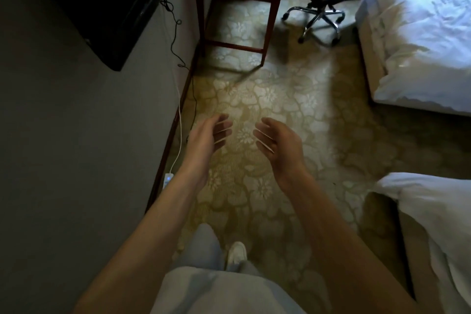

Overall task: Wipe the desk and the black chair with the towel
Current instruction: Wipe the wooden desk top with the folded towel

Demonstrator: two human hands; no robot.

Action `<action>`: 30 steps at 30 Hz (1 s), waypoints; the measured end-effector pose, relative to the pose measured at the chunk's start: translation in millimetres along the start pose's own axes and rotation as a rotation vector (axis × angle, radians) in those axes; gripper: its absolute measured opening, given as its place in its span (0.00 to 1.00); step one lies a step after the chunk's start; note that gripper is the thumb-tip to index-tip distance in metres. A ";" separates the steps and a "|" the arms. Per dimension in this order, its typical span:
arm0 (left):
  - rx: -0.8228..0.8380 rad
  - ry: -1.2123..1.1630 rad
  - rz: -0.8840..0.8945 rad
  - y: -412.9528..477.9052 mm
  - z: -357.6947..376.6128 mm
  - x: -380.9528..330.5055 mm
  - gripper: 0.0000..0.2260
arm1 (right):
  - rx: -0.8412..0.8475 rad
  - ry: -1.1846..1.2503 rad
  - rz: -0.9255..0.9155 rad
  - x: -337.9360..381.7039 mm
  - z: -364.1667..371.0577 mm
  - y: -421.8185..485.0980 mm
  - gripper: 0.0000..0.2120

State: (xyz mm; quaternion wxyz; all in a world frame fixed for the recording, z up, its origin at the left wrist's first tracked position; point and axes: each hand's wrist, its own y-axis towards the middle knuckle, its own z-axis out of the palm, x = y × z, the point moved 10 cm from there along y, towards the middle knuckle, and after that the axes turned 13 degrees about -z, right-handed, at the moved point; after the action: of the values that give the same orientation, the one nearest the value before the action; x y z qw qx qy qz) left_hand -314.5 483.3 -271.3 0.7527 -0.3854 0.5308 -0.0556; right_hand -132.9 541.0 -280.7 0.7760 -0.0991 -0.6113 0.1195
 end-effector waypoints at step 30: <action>0.149 0.107 -0.004 434.7 195.2 -311.8 0.13 | -0.183 0.148 0.004 107.0 106.5 494.9 0.09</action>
State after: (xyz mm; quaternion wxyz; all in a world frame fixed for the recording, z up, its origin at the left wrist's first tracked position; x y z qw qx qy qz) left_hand -425.8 1041.6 -286.2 0.7498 -0.3260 0.5639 -0.1170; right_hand -244.3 1045.7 -305.3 0.8063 -0.1794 -0.5607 0.0571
